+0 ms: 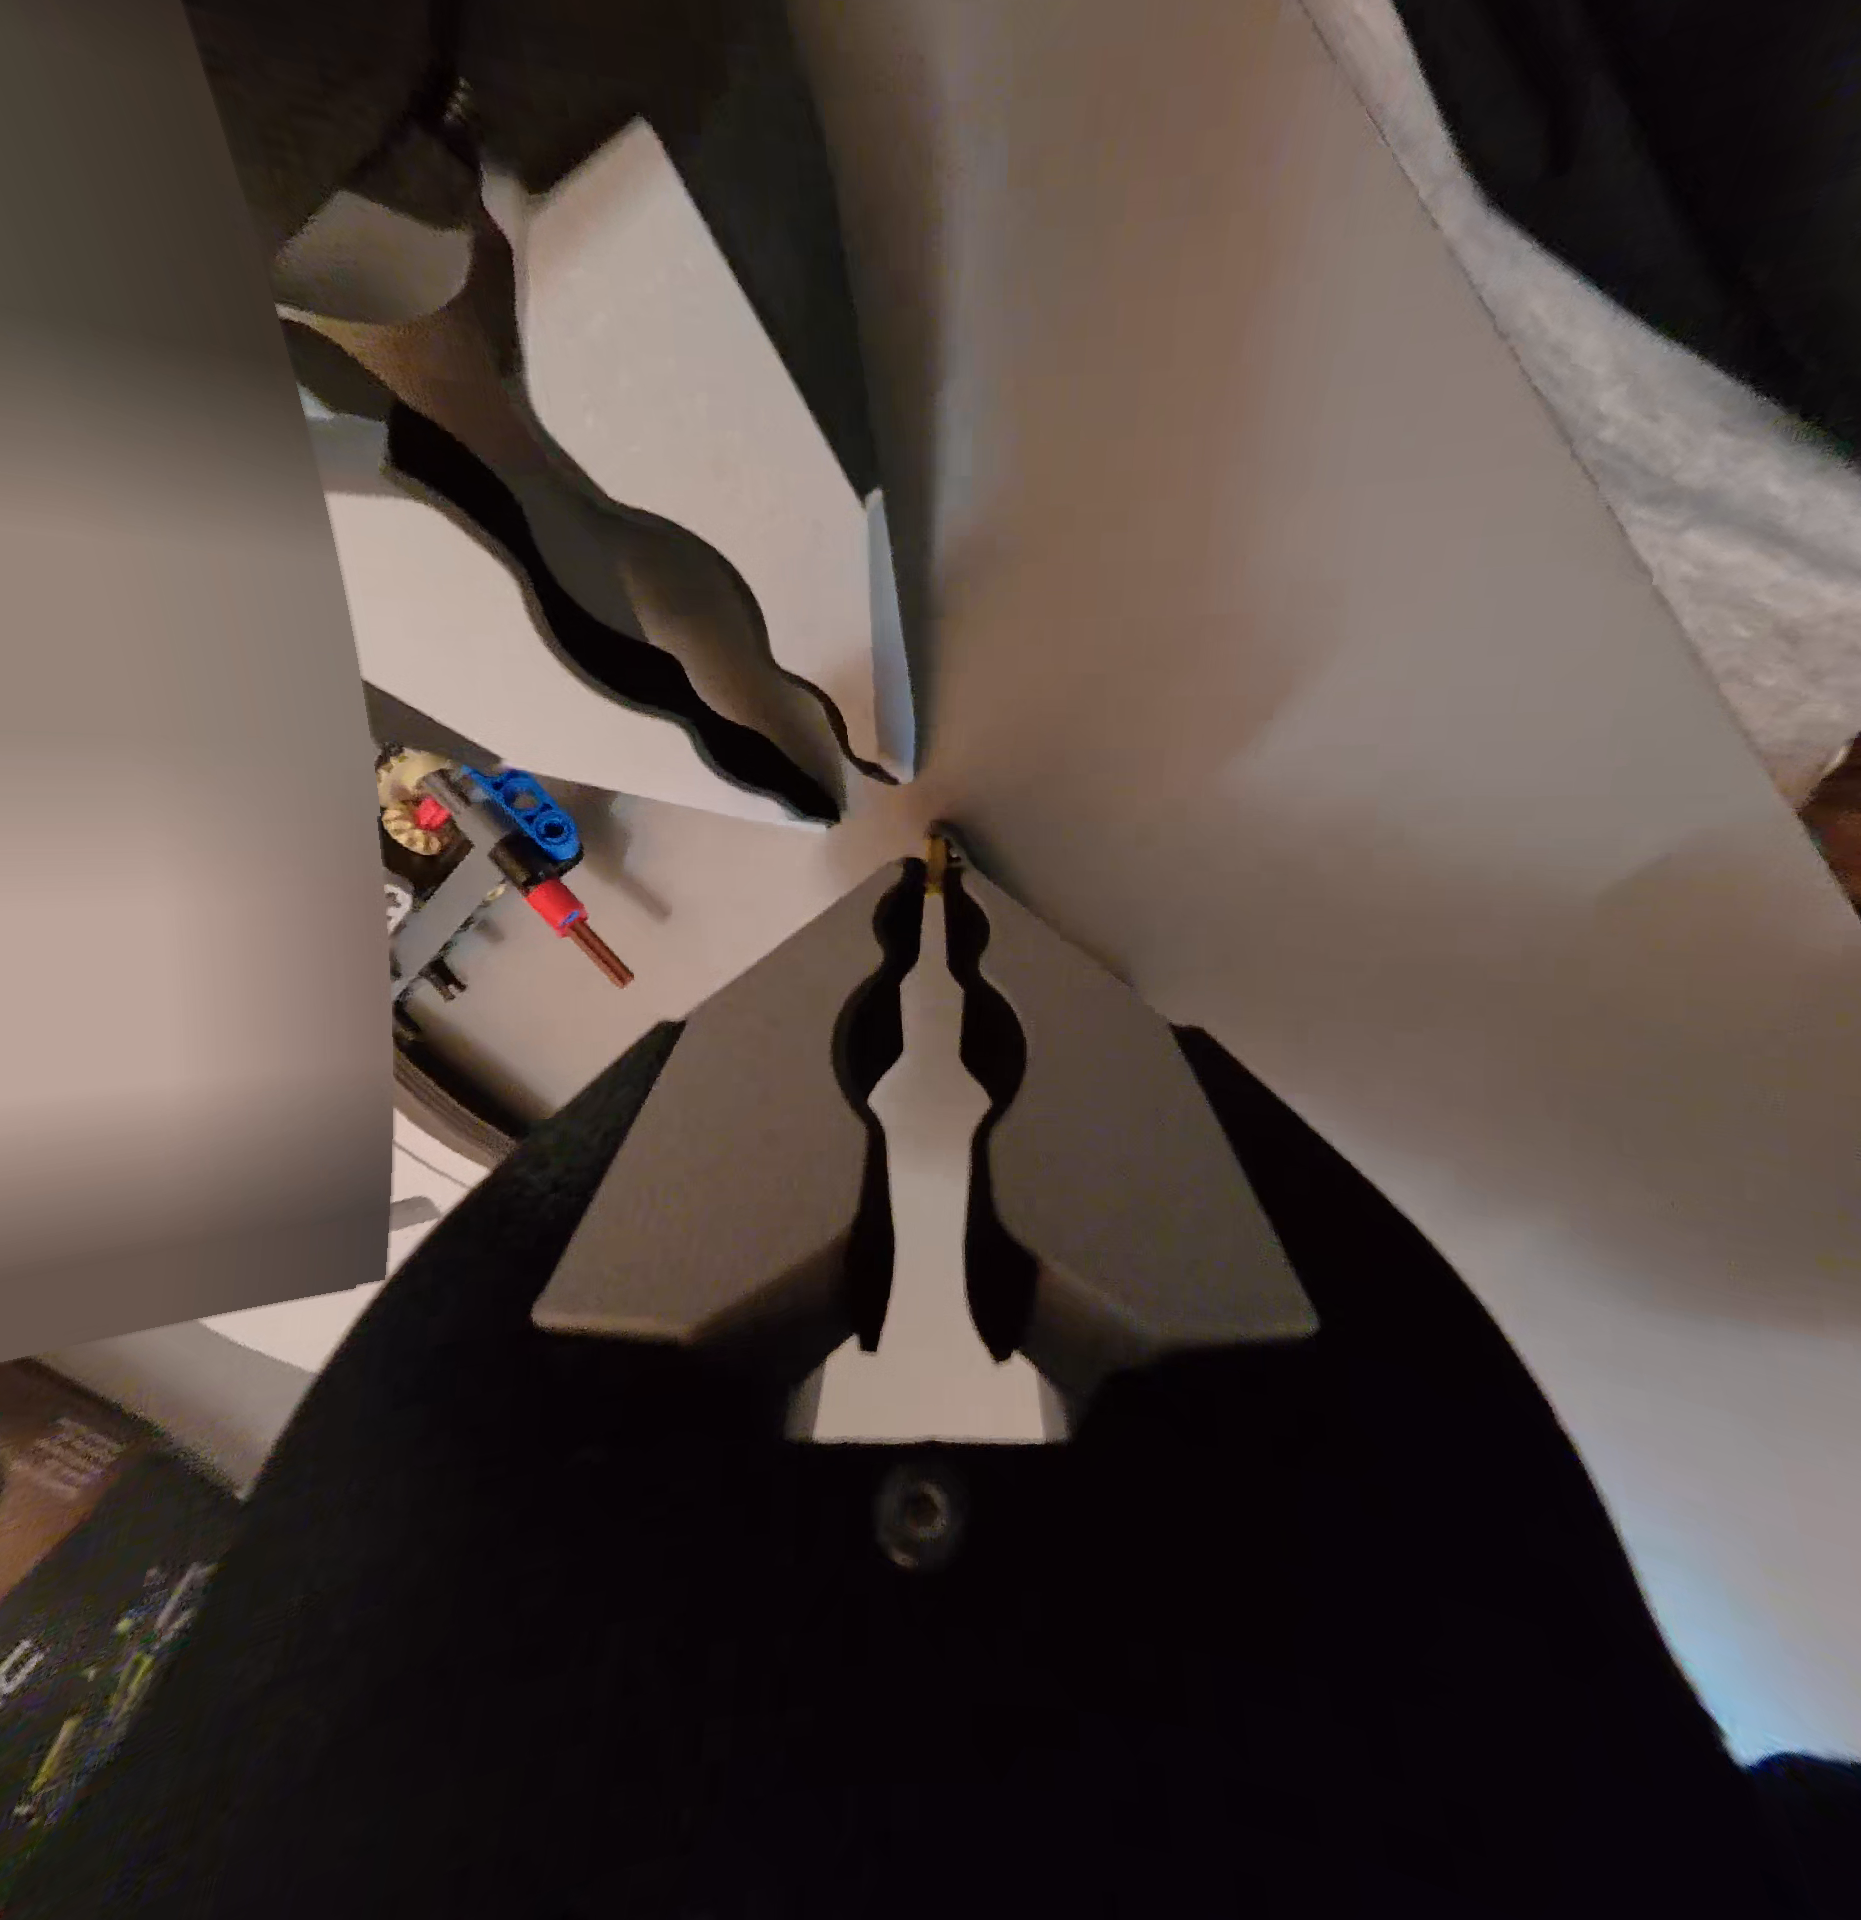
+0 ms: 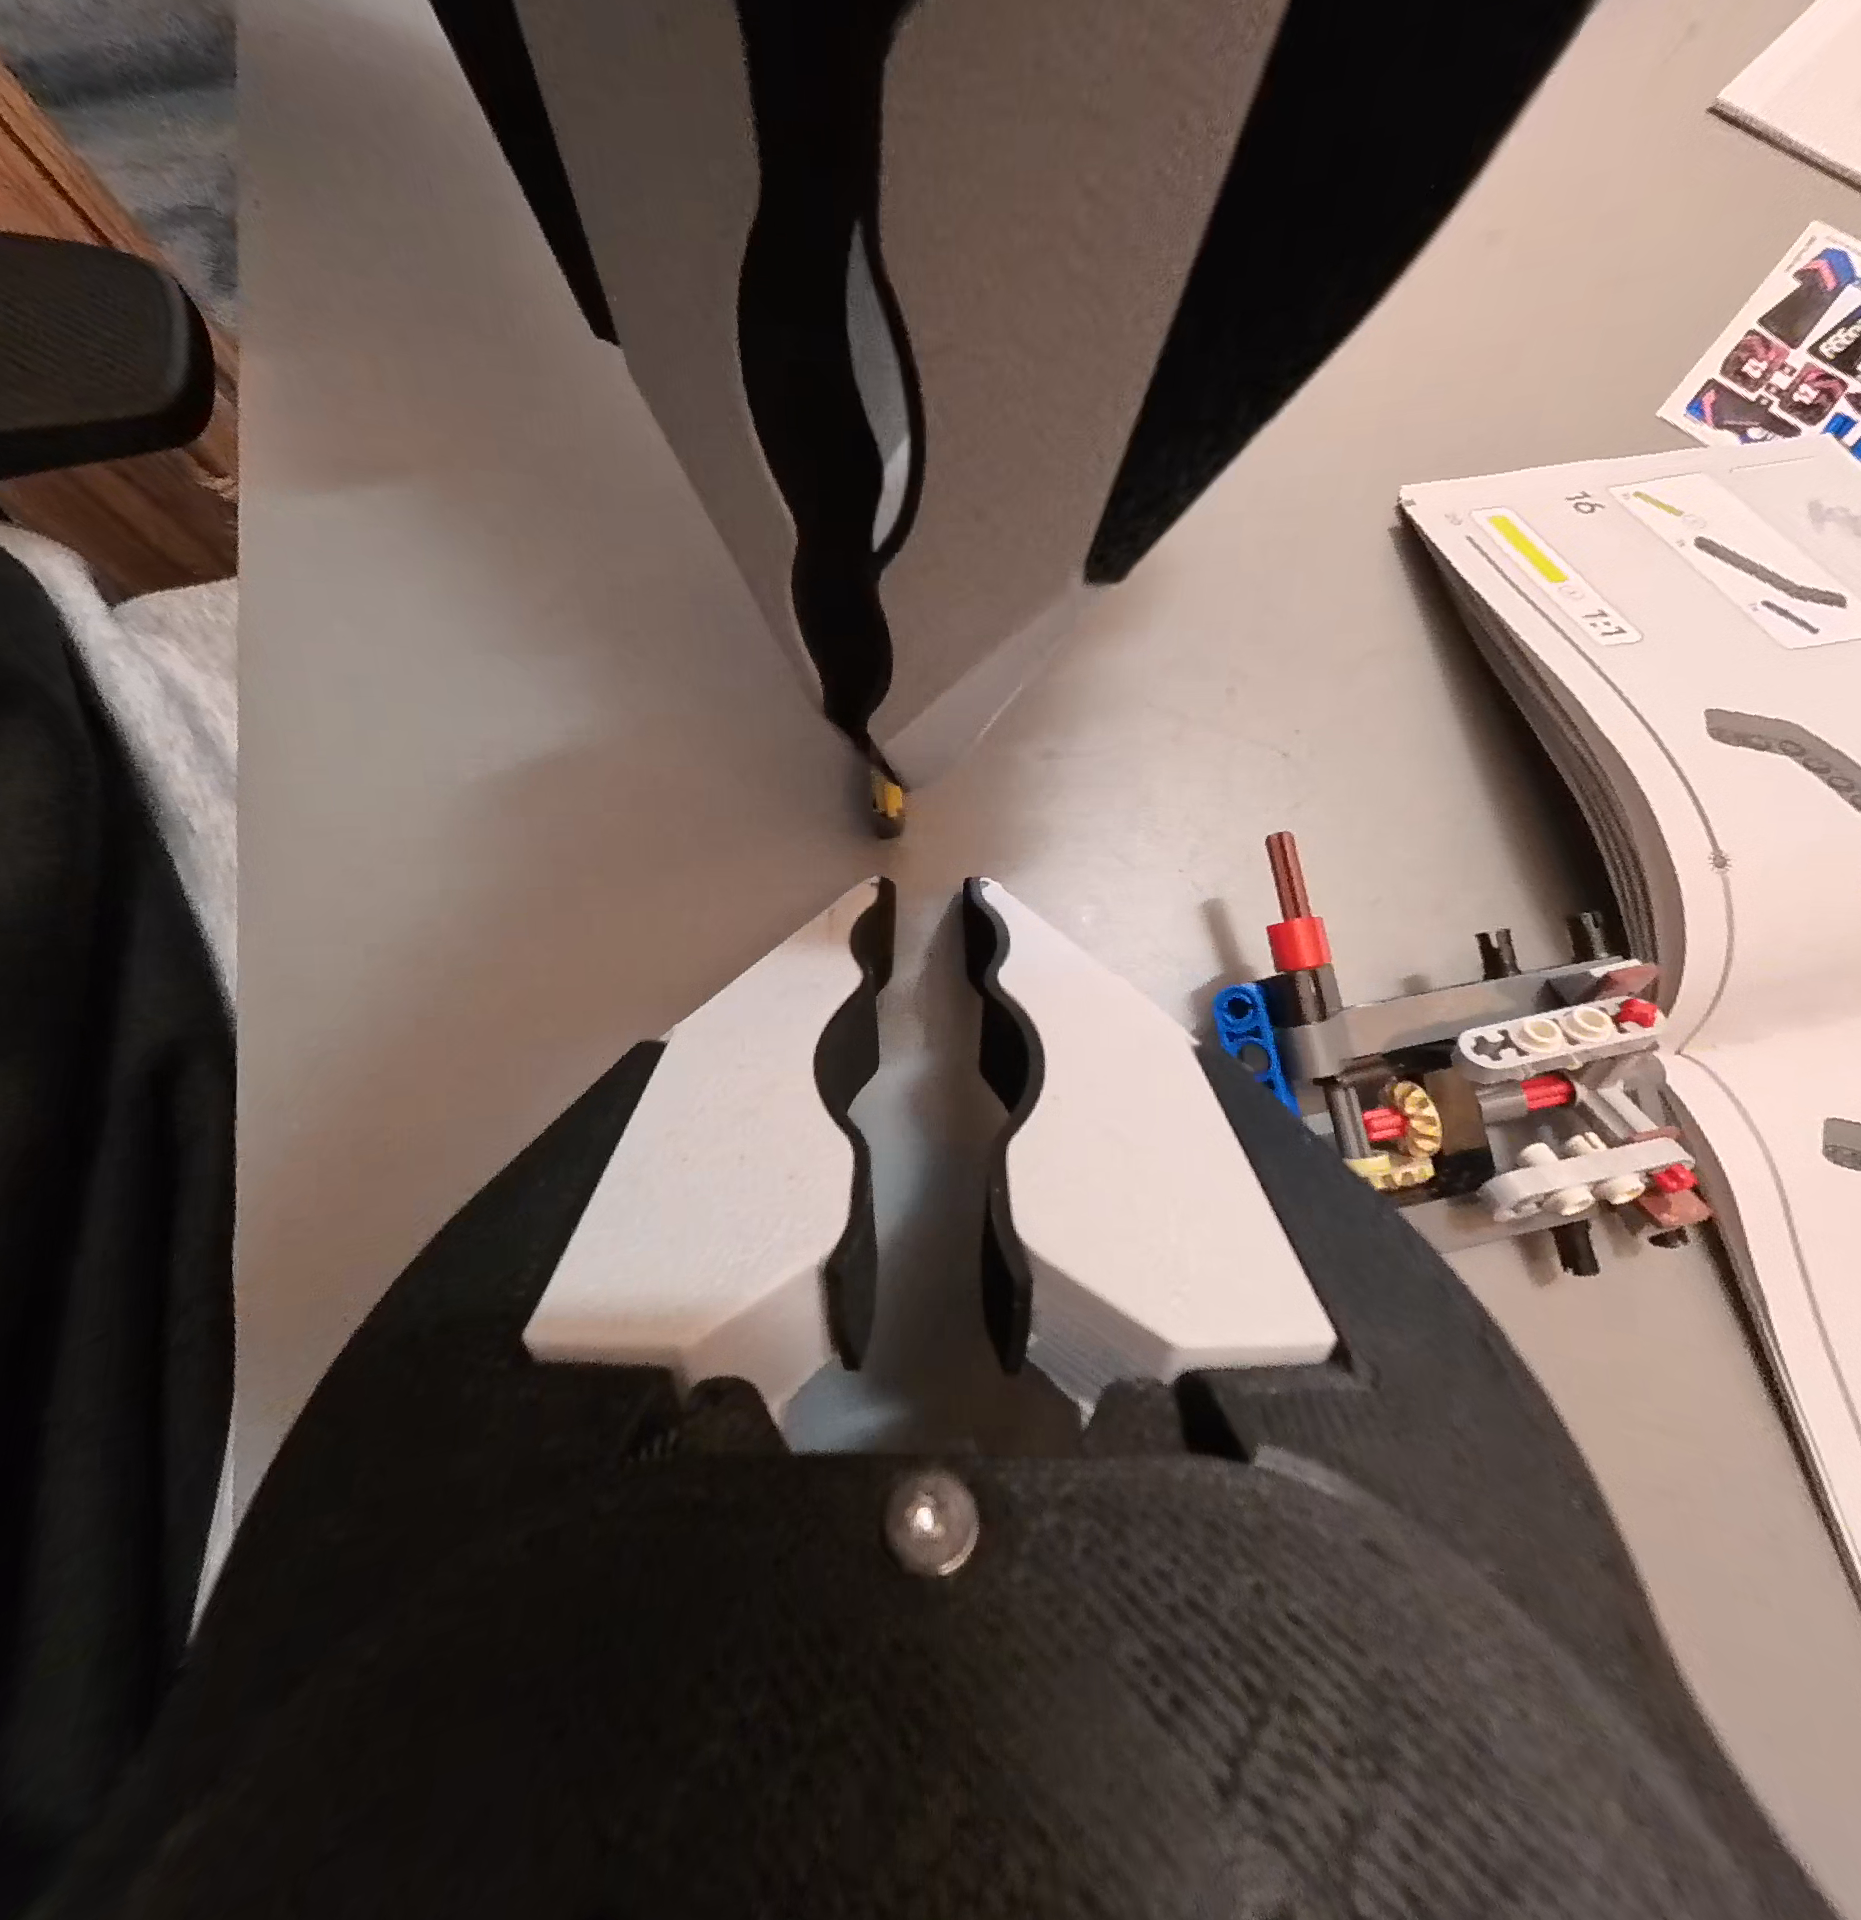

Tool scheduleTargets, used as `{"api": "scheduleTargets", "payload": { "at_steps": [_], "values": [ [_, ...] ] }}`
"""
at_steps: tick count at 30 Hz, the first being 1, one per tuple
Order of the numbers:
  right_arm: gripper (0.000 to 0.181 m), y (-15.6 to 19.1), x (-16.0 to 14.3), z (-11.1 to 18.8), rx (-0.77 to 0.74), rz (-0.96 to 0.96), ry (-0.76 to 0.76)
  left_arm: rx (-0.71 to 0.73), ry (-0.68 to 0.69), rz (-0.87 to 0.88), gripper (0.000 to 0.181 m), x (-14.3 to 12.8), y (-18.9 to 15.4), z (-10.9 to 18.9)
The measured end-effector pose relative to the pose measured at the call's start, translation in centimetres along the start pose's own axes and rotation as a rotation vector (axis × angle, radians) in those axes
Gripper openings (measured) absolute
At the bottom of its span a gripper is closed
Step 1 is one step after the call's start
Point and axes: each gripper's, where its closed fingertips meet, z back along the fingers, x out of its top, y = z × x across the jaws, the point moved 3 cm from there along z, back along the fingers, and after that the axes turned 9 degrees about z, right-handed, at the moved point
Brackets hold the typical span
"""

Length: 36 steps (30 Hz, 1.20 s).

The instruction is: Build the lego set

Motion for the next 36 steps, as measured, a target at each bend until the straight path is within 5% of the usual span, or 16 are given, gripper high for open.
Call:
{"api": "scheduleTargets", "payload": {
  "at_steps": [1, 5, 19, 23, 31, 36],
  "values": [
    [0.011, 0.0, -0.1, 0.1, -0.004, 0.000, 0.001, -0.015, 0.008, 0.009, 0.002, 0.0, 0.0, 0.0],
    [0.011, -0.1, -0.3, 0.3, -0.020, 0.012, 0.004, -0.037, 0.024, -0.056, 0.002, 0.0, 0.0, -0.2],
    [0.006, -0.5, -0.7, 0.7, -0.018, -0.036, 0.003, -0.102, -0.033, 0.134, 0.001, -0.1, -0.8, -2.0],
    [0.006, -0.5, -0.7, 0.8, -0.038, -0.012, 0.008, 0.081, -0.350, 0.165, 0.001, 1.8, -0.4, 0.4],
    [0.007, -0.5, -0.7, 0.8, -0.016, -0.033, 0.003, 0.226, -0.562, 0.388, 0.001, -0.6, -0.4, -0.1],
    [0.011, -0.4, -0.7, 0.8, -0.041, 0.007, 0.007, 0.339, -0.825, 0.629, 0.001, -2.1, -0.6, 3.8]
  ]
}}
